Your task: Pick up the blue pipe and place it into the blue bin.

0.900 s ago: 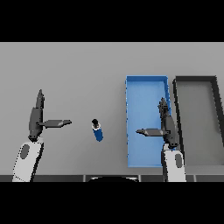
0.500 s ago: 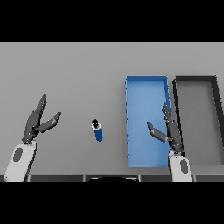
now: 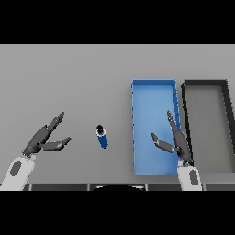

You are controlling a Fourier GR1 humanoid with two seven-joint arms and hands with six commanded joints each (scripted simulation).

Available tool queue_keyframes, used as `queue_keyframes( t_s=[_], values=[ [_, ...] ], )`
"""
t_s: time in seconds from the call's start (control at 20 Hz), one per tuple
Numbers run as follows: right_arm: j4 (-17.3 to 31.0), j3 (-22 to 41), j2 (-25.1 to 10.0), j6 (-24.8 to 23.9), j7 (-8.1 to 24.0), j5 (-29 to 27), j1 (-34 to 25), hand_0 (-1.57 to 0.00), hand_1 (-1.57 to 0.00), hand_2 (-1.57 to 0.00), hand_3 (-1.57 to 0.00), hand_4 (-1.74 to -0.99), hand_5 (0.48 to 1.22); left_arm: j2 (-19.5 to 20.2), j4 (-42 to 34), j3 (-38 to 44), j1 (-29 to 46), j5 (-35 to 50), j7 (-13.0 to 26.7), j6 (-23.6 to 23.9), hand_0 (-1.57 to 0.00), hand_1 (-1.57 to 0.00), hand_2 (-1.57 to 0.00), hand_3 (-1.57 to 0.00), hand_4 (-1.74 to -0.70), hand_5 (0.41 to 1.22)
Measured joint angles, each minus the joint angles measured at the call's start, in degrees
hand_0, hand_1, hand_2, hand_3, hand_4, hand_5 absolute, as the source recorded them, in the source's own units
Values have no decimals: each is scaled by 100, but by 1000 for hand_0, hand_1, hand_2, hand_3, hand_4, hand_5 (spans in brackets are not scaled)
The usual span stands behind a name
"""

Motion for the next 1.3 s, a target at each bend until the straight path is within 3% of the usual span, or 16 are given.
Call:
queue_keyframes(
  t_s=[0.2, 0.4, 0.45, 0.75, 1.0, 1.15, 1.3],
  values=[
    [19, -5, 17, 74, -6, -96, -94, 1, 1, 1, 1, -1266, 633, -21, -377, -383, -15, -72, 405, -208, 1, 1, 1, 1, -1196, 523],
    [-46, 26, 12, 101, -49, -78, -19, 1, 1, 1, 1, -1290, 646, -350, -441, -830, -202, -322, 708, -284, 1, 1, 1, 1, -1207, 494],
    [-30, -2, 16, 71, 67, -86, -77, 1, 1, 1, 1, -1296, 651, -442, -430, -939, -205, -395, 751, -297, 1, 1, 1, 1, -1206, 488],
    [-31, -42, 21, 103, 94, -165, -33, 1, 1, 1, 1, -1306, 651, -1179, -51, -1344, -364, -1066, 391, 76, 1, 1, 1, 1, -1225, 499],
    [8, -97, 3, 96, 174, -191, -71, 1, 1, 1, 1, -1318, 657, -1733, 441, -1374, -808, -1105, 493, 204, 1, 1, 1, 1, -1212, 499],
    [-121, -3, 64, 62, 83, -108, 85, 1, 1, 1, 1, -1326, 665, -1936, 829, -1469, -941, -1395, 292, 320, 1, 1, 1, 1, -1162, 490],
    [-97, -65, -11, 67, 212, -122, 37, 1, 1, 1, 1, -1319, 664, -2195, 1100, -1531, -1066, -1428, 196, 313, 1, 1, 1, 1, -1190, 512]
  ],
)
